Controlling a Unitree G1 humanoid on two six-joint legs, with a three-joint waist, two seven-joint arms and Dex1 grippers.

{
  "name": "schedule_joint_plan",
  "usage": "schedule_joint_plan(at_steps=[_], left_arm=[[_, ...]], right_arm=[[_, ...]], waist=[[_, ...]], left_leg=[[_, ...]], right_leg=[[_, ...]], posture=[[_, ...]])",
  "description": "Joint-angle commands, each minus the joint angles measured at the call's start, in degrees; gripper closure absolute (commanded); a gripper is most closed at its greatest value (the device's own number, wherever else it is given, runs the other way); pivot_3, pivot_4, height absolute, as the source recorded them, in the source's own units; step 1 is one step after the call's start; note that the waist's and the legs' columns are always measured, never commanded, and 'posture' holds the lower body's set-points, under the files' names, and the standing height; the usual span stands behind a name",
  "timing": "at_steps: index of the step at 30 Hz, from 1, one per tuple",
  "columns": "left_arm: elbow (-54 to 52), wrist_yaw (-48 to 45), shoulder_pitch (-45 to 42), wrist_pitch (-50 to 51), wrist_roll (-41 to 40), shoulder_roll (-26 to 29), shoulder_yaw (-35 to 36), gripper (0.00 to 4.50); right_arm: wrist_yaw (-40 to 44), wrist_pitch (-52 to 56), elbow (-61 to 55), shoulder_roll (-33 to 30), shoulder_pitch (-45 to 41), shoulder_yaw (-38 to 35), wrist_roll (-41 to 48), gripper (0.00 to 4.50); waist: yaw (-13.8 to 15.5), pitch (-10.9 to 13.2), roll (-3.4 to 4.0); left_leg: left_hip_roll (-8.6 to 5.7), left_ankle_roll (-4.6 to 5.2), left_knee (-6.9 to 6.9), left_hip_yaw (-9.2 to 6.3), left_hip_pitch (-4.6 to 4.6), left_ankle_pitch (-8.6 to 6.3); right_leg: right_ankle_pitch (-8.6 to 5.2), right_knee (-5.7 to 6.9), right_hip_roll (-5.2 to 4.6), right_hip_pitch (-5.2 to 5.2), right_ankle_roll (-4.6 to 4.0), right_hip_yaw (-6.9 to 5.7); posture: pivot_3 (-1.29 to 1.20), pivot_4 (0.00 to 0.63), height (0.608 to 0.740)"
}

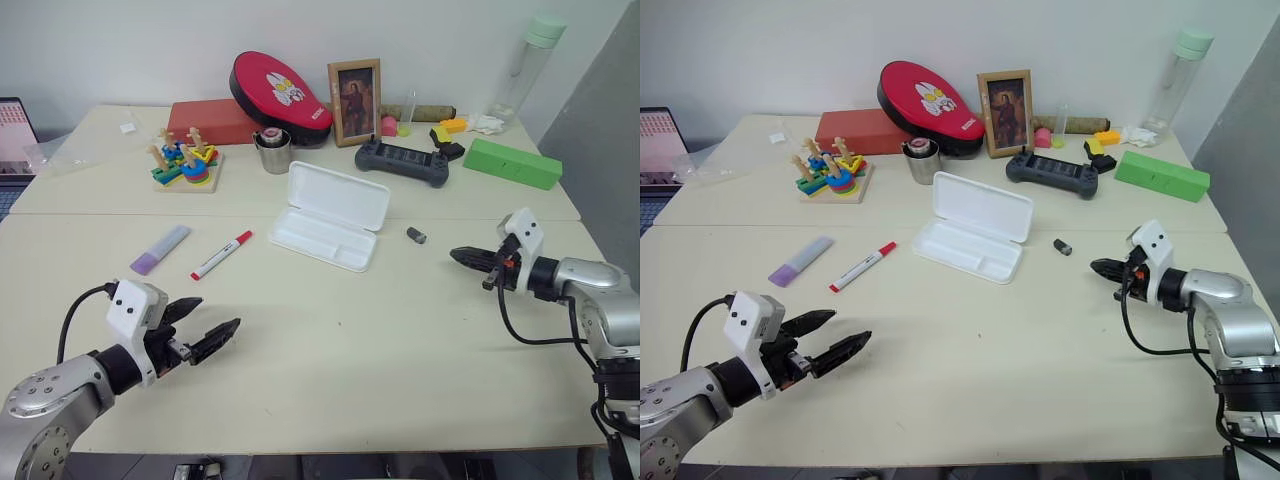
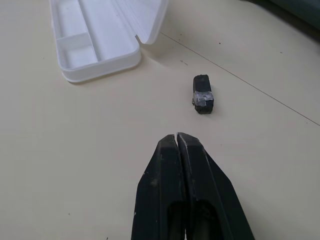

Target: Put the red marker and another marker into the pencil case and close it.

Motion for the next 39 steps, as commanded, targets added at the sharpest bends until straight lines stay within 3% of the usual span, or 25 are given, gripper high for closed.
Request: schedule_joint_plan(at_steps=[1, 23, 35, 38, 39], left_arm=[[-0.72, -1.43, 0.57, -1.95, 1.55, 1.55, 0.3, 0.0], [0.46, -3.52, 0.34, -2.56, 1.71, 1.68, 0.83, 0.0], [-0.72, -6.16, 1.23, -1.93, 2.14, 5.05, 1.28, 0.0], [-1.54, -6.83, 1.39, -1.96, 2.49, 6.59, 1.24, 0.0], [-1.92, -7.34, 1.74, -2.12, 2.98, 7.38, 1.08, 0.0]], right_arm=[[-0.14, -1.34, -0.8, -0.05, -0.89, -0.7, 0.1, 4.47], [-0.14, -1.77, -1.41, -0.23, -1.72, -0.14, -0.09, 4.47], [1.37, -2.02, -2.27, -1.45, -2.55, 1.43, -0.52, 4.47], [1.67, -2.39, -2.61, -1.08, -3.47, 1.78, -0.48, 3.97], [2.04, -2.69, -2.49, -1.02, -3.79, 2.04, -0.51, 3.61]], waist=[[0.0, 0.0, 0.0], [-0.02, 0.0, 0.0], [-0.03, 0.0, 0.0], [-0.04, 0.0, 0.01], [-0.05, 0.01, 0.01]], left_leg=[[0.0, 0.0, 0.0, 0.0, 0.0, 0.0], [0.0, 0.0, 0.0, 0.01, 0.0, 0.0], [0.0, 0.0, 0.0, 0.0, 0.0, 0.0], [0.0, 0.0, 0.0, 0.0, 0.0, 0.0], [0.0, 0.0, 0.0, 0.01, 0.0, 0.0]], right_leg=[[0.0, 0.0, 0.0, 0.0, 0.0, 0.0], [0.0, 0.0, 0.0, 0.0, 0.0, 0.0], [0.0, 0.0, 0.0, -0.01, -0.01, 0.0], [0.0, 0.0, 0.0, -0.02, -0.01, 0.0], [0.0, 0.0, 0.0, -0.02, -0.01, 0.0]], posture=[[0.0, 0.15, 0.74], [0.0, 0.15, 0.74], [0.0, 0.15, 0.74], [0.0, 0.15, 0.74], [0.0, 0.15, 0.74]])
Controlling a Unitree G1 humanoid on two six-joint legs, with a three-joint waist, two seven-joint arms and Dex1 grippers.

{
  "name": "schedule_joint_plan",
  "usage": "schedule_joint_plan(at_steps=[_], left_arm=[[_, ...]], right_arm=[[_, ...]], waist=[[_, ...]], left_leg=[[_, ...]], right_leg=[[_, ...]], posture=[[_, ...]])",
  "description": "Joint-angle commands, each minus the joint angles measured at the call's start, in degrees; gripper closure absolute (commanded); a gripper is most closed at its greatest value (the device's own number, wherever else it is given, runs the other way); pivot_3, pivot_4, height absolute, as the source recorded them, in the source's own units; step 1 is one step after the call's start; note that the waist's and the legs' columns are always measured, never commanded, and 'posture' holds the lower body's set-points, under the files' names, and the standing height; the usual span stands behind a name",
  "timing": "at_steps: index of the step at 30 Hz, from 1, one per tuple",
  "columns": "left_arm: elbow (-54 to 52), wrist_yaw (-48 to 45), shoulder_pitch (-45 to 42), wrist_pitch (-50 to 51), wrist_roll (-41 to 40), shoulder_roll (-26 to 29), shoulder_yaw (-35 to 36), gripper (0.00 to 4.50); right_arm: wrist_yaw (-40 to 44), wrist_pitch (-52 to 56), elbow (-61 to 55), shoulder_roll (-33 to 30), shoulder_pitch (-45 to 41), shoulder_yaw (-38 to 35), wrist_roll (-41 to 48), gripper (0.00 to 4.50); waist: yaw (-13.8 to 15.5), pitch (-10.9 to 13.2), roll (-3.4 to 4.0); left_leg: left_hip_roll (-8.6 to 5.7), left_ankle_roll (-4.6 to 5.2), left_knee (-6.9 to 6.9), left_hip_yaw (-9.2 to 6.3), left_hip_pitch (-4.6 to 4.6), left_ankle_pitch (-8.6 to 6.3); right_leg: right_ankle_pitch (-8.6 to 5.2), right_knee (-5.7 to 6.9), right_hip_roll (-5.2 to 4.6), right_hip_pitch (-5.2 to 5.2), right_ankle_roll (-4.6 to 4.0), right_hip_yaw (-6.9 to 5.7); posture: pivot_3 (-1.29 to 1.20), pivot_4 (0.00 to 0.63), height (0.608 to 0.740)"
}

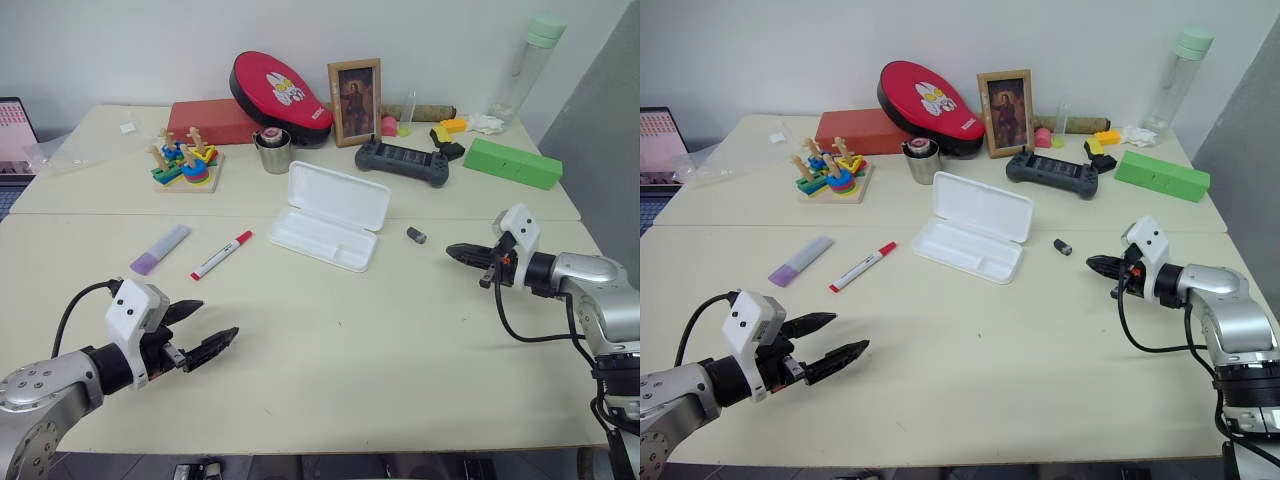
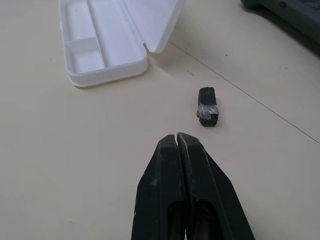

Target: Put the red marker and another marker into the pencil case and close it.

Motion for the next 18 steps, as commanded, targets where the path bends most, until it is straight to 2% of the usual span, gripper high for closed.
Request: schedule_joint_plan(at_steps=[1, 4, 6, 7, 13, 15, 18], left_arm=[[-3.18, -1.77, 0.73, -0.63, 1.01, 2.8, 1.19, 0.0], [-3.71, -2.53, 0.55, -0.65, 1.53, 4.51, 1.68, 0.0], [-3.72, -2.78, 0.22, -0.79, 1.99, 5.39, 1.86, 0.0], [-3.71, -2.94, 0.08, -0.95, 2.32, 5.8, 1.76, 0.0], [-6.06, -2.7, -1.56, -0.08, 3.14, 7.9, 0.1, 0.0], [-6.05, -2.54, -1.65, -0.1, 3.57, 7.73, -0.15, 0.0], [-5.87, -2.67, -1.78, -0.24, 4.12, 7.71, -0.69, 0.0]], right_arm=[[1.72, -1.68, -2.03, -0.56, -2.29, 0.26, 0.11, 3.37], [3.93, -2.18, -3.27, -0.83, -2.94, 1.97, 0.12, 2.72], [5.04, -2.45, -4.34, -0.72, -3.49, 2.93, 0.11, 2.07], [5.73, -2.13, -5.49, -0.42, -3.81, 3.5, 0.63, 1.93], [7.2, 0.74, -14.7, 2.96, -5.03, 9.52, 2.14, 0.42], [6.94, 0.75, -15.28, 4.44, -5.83, 10.69, 1.93, 0.05], [3.99, 1.7, -13.9, 8.47, -8.73, 14.19, -0.53, 0.05]], waist=[[-0.01, 0.0, 0.0], [-0.02, 0.0, 0.01], [-0.01, 0.01, 0.01], [-0.01, 0.01, 0.01], [-0.1, 0.02, 0.04], [-0.07, 0.02, 0.04], [-0.08, 0.02, 0.04]], left_leg=[[0.0, 0.0, 0.0, 0.0, 0.0, 0.0], [0.0, 0.0, 0.0, 0.0, 0.0, 0.0], [0.0, 0.0, -0.02, 0.0, 0.0, 0.0], [0.0, 0.0, -0.04, 0.0, 0.0, 0.0], [0.01, 0.0, -0.08, 0.0, 0.0, 0.0], [0.01, -0.01, -0.08, 0.0, 0.0, -0.01], [0.01, -0.01, -0.08, 0.0, -0.01, -0.01]], right_leg=[[0.0, 0.0, 0.0, 0.0, 0.0, 0.0], [0.0, 0.0, 0.0, -0.01, 0.0, 0.0], [-0.01, -0.01, 0.0, -0.01, -0.01, 0.0], [-0.01, -0.01, 0.0, -0.01, -0.01, 0.0], [-0.01, 0.01, 0.0, -0.04, -0.01, -0.01], [-0.01, -0.02, 0.0, -0.03, 0.0, -0.01], [0.0, -0.02, 0.0, -0.04, 0.0, -0.02]], posture=[[0.0, 0.15, 0.74], [0.0, 0.15, 0.74], [0.0, 0.15, 0.74], [0.0, 0.15, 0.74], [0.0, 0.15, 0.74], [0.0, 0.15, 0.74], [0.0, 0.15, 0.74]])
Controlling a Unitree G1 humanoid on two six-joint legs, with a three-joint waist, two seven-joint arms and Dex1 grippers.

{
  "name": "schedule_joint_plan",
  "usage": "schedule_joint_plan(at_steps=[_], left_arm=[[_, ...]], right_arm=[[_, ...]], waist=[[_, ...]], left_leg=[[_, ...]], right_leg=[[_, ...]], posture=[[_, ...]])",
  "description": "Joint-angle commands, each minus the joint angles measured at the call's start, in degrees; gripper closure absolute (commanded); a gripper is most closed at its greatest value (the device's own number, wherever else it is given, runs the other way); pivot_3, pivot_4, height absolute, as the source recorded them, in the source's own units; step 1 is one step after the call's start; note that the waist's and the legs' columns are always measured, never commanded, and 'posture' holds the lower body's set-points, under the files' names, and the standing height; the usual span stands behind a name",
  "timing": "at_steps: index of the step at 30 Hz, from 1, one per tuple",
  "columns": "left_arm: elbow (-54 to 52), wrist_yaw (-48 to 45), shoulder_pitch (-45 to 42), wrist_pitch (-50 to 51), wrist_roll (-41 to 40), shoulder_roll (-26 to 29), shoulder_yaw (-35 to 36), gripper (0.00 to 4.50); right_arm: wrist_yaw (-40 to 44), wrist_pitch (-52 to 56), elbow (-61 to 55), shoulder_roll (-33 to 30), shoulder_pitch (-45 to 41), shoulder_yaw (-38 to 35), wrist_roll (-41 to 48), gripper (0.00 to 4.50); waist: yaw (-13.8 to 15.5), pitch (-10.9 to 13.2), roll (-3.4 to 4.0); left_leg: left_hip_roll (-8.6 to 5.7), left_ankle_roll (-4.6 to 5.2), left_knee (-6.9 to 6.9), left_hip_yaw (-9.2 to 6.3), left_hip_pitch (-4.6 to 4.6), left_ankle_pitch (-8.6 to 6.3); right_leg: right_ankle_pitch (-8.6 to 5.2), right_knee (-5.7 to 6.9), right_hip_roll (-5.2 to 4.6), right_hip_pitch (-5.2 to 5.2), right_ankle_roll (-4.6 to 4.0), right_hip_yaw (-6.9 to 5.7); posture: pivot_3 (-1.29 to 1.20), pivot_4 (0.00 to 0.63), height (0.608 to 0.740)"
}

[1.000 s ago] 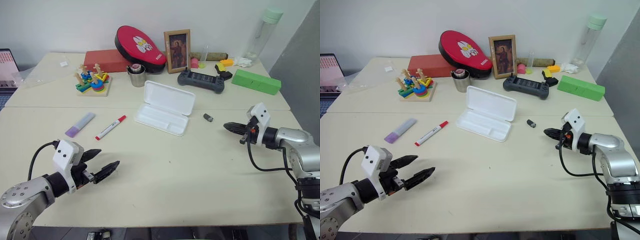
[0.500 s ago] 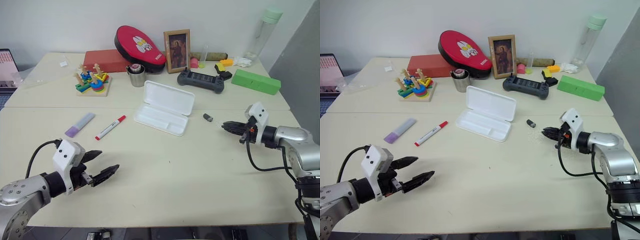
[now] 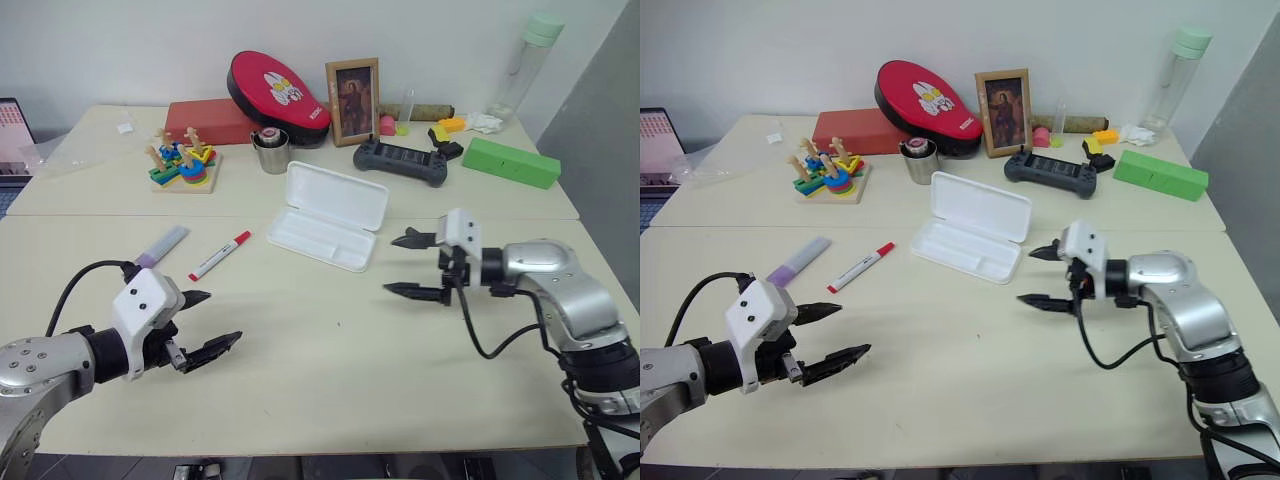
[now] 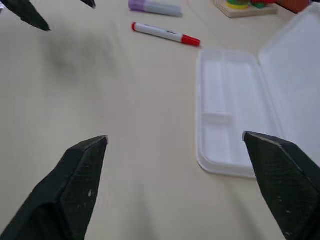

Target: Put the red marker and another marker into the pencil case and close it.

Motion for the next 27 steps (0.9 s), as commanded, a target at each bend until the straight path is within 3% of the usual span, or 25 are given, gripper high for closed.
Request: schedule_joint_plan(at_steps=[1, 6, 24, 27], left_arm=[[-1.08, -0.02, -0.47, -0.41, 0.97, 0.32, -0.37, 0.0], [0.37, -0.52, -1.03, -1.23, 3.06, 1.06, -0.99, 0.0], [1.26, -0.78, -1.48, -2.68, 5.77, 0.06, -1.75, 0.0], [1.22, -0.77, -1.67, -2.69, 6.03, -0.03, -1.9, 0.0]], right_arm=[[-3.74, 1.13, 0.47, 4.41, -4.79, 3.36, -2.61, 0.05], [-6.89, 0.65, 9.46, 11.41, -11.06, 13.38, -11.57, 0.05], [-5.21, -2.53, 24.44, 13.26, -15.29, 16.5, -20.4, 0.05], [-4.76, -3.32, 24.68, 13.11, -15.15, 16.87, -21.59, 0.55]], waist=[[-0.09, 0.0, 0.0], [-1.01, 0.0, 0.01], [-0.96, 0.01, 0.01], [-0.86, 0.0, 0.0]], left_leg=[[0.0, 0.0, 0.0, 0.0, 0.01, 0.0], [0.01, -0.01, 0.0, -0.01, 0.03, 0.01], [0.01, -0.02, -0.35, -0.02, 0.01, 0.0], [0.01, -0.02, -0.35, -0.02, 0.01, 0.0]], right_leg=[[0.0, 0.02, 0.0, 0.0, -0.01, 0.0], [0.01, 0.11, 0.01, -0.07, -0.02, -0.01], [0.09, 0.12, 0.01, -0.18, 0.19, -0.05], [0.09, 0.12, 0.01, -0.18, 0.2, -0.06]], posture=[[0.0, 0.15, 0.74], [0.0, 0.15, 0.74], [0.0, 0.15, 0.74], [0.0, 0.15, 0.74]])
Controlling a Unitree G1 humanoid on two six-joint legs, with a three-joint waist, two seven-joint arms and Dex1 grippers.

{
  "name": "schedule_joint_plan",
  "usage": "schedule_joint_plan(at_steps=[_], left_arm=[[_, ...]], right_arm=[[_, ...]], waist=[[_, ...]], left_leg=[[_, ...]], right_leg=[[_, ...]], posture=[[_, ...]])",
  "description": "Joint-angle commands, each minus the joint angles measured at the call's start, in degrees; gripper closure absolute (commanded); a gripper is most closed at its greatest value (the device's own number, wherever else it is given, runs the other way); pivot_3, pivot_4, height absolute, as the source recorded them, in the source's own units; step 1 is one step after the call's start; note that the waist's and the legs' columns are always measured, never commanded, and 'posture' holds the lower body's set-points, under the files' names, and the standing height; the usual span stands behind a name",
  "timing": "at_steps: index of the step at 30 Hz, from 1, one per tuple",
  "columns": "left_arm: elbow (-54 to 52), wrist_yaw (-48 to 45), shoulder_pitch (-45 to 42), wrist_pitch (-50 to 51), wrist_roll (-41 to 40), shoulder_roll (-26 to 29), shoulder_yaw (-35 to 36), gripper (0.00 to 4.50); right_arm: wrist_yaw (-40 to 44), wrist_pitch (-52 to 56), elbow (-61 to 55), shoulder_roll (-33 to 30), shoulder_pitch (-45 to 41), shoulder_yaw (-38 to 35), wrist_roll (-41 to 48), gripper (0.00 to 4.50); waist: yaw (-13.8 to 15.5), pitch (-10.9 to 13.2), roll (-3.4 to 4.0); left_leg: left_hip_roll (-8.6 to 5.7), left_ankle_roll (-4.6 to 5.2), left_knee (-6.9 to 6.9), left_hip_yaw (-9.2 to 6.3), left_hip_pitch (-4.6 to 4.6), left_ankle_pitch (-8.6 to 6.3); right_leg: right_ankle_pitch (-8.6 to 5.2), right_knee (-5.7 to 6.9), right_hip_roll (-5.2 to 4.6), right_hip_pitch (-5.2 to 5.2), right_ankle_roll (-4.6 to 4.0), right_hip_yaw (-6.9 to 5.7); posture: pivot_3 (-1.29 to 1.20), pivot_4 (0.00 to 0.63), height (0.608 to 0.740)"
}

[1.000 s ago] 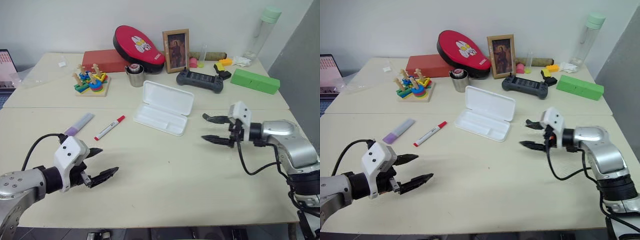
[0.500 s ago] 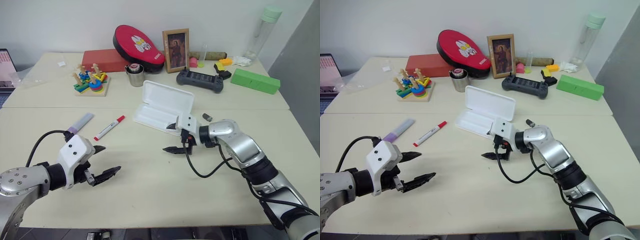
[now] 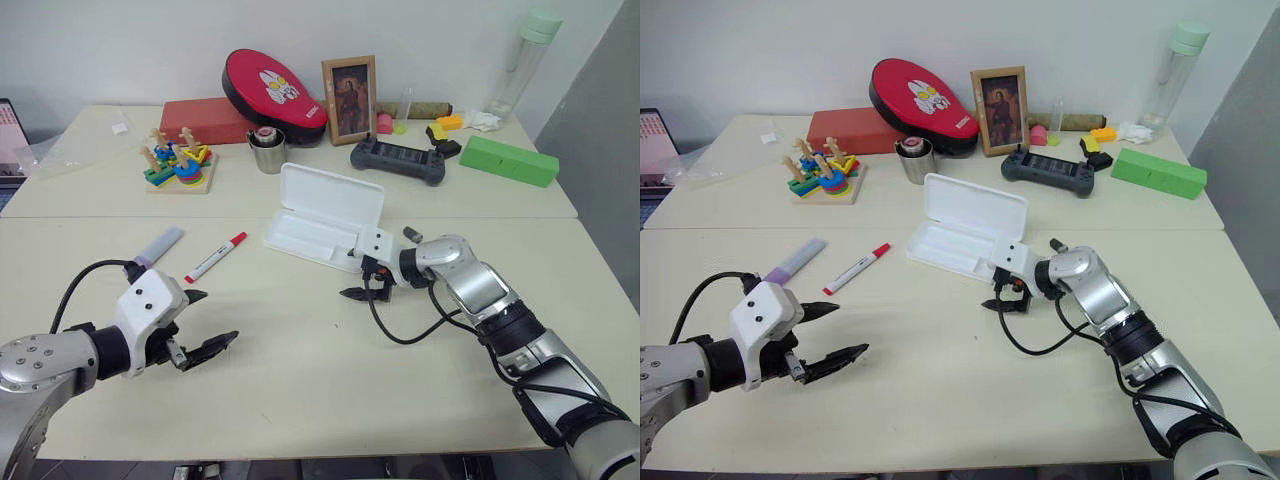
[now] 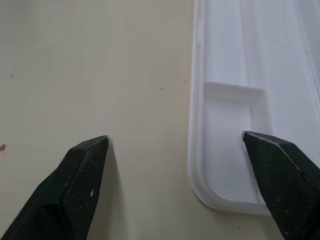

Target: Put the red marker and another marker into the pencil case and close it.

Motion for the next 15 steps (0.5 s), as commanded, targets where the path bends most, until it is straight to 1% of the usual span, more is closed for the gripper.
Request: schedule_joint_plan(at_steps=[1, 2, 3, 8, 9, 12, 15], left_arm=[[-0.32, -0.25, -0.52, -1.19, 0.62, -0.14, 0.07, 0.0], [-0.3, -0.26, -0.56, -1.19, 0.73, -0.14, 0.01, 0.0], [-0.27, -0.12, -0.74, -1.2, 0.88, -0.18, -0.16, 0.0], [-0.3, 0.49, -1.45, -1.32, 1.37, -0.54, -0.81, 0.0], [-0.28, 0.61, -1.56, -1.34, 1.53, -0.61, -1.05, 0.0], [-0.34, 0.78, -1.82, -1.31, 1.59, -0.86, -1.26, 0.0], [-0.38, 0.87, -2.04, -1.37, 1.73, -1.11, -1.33, 0.0]], right_arm=[[0.85, -0.61, 0.67, -0.37, -0.24, 0.46, -1.38, 0.81], [0.77, -0.64, 0.82, -0.24, -0.26, 0.36, -1.59, 1.15], [0.99, -0.05, 0.69, -0.04, -0.71, 0.2, -1.53, 1.3], [2.62, 0.84, -0.54, -0.29, -1.86, 0.3, -1.77, 2.65], [2.93, 1.02, -0.84, -0.34, -1.87, 0.32, -1.83, 2.8], [3.35, 1.33, -1.51, -0.37, -1.81, 0.39, -2.41, 3.6], [3.92, 1.8, -2.56, -0.45, -1.76, 0.32, -2.72, 4.29]], waist=[[0.05, 0.0, 0.0], [0.05, 0.0, 0.0], [0.05, 0.0, 0.0], [0.05, 0.0, 0.0], [0.04, 0.0, 0.0], [0.03, 0.0, 0.0], [0.01, 0.0, 0.0]], left_leg=[[0.0, 0.0, 0.0, 0.0, 0.0, 0.0], [0.0, 0.0, 0.0, 0.0, 0.0, 0.0], [0.0, 0.0, 0.0, 0.0, 0.0, 0.0], [0.0, 0.0, 0.0, -0.01, 0.0, 0.0], [0.0, 0.0, 0.0, -0.01, 0.0, 0.0], [0.0, 0.0, -0.01, -0.01, 0.0, 0.0], [0.0, 0.0, -0.01, -0.01, 0.0, 0.0]], right_leg=[[0.0, 0.0, 0.0, 0.0, 0.0, -0.01], [0.0, 0.0, 0.0, 0.0, 0.0, -0.01], [0.0, 0.0, 0.0, 0.0, 0.0, -0.01], [0.0, 0.0, 0.0, 0.01, 0.0, -0.01], [0.0, 0.0, 0.0, 0.01, 0.0, -0.01], [0.0, 0.0, 0.0, 0.0, 0.0, -0.01], [0.0, 0.0, 0.0, 0.0, 0.0, -0.01]], posture=[[0.0, 0.15, 0.74], [0.0, 0.15, 0.74], [0.0, 0.15, 0.74], [0.0, 0.15, 0.74], [0.0, 0.15, 0.74], [0.0, 0.15, 0.74], [0.0, 0.15, 0.74]])
